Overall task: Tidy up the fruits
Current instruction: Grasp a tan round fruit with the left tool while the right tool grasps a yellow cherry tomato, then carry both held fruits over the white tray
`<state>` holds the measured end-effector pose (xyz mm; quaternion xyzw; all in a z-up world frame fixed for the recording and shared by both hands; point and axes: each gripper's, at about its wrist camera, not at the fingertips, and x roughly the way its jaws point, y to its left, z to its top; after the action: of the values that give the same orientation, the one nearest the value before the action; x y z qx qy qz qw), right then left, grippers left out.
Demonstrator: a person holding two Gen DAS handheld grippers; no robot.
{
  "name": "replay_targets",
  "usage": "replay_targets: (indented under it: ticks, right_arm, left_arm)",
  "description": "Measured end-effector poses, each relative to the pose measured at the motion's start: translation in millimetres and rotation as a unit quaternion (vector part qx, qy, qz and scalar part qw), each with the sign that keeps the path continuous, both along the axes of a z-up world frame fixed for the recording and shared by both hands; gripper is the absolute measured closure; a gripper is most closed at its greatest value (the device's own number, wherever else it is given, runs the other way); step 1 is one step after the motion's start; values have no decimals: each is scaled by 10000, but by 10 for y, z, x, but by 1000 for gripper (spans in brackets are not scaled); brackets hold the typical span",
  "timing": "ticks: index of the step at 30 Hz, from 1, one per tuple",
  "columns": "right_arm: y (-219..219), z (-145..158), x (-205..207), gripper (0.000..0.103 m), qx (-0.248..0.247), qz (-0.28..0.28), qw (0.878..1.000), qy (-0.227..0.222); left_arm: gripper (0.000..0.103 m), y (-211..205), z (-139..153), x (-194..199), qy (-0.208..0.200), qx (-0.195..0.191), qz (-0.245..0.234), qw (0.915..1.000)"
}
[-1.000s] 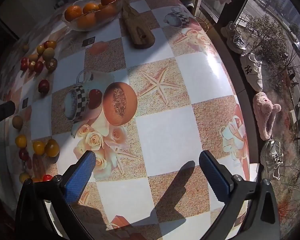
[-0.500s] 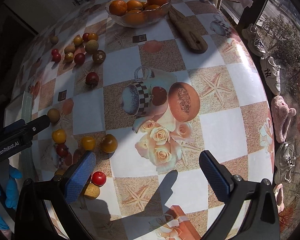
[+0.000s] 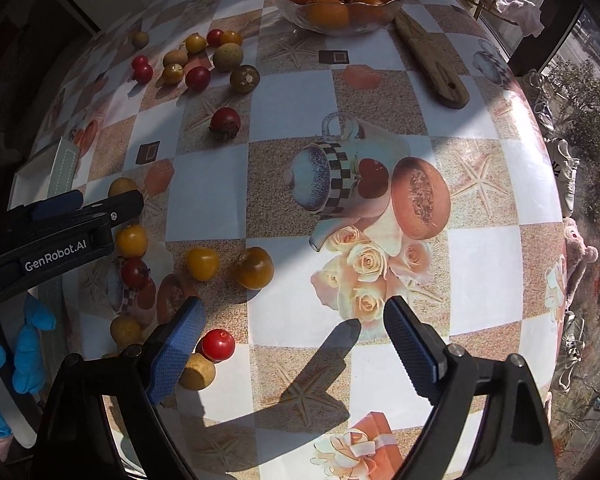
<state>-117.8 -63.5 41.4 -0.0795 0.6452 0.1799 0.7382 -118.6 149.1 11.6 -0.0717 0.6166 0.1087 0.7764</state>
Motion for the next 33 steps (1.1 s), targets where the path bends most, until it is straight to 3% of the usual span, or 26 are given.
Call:
replay_targets:
  ticks: [1, 3, 6, 10, 12, 22, 33]
  right_arm:
    - [39, -29, 7, 22, -9, 26, 10000, 21]
    - [75, -60, 15, 33, 25, 65, 10000, 61]
    - [173, -106, 16, 41, 62, 136, 9999, 58]
    - [360, -113, 14, 55, -57, 352, 9993, -120]
    - [523, -124, 60, 80, -99, 430, 9989, -139]
    - [505, -83, 94, 80, 431, -30, 9989, 152]
    - [801, 247, 51, 80, 735, 332, 9967, 110]
  left_arm:
    - [35, -9, -19, 10, 28, -12, -10, 10000]
    - [39, -16, -31, 28, 35, -78, 29, 10000]
    - [45, -45, -26, 46, -1, -93, 37, 9999]
    - [74, -172, 13, 62, -90, -94, -67, 9999]
    - [75, -232, 27, 72, -113, -76, -62, 9999]
    - [75, -48, 350, -171, -435, -541, 215, 9974]
    - [75, 620, 639, -621, -533, -321, 631, 9961]
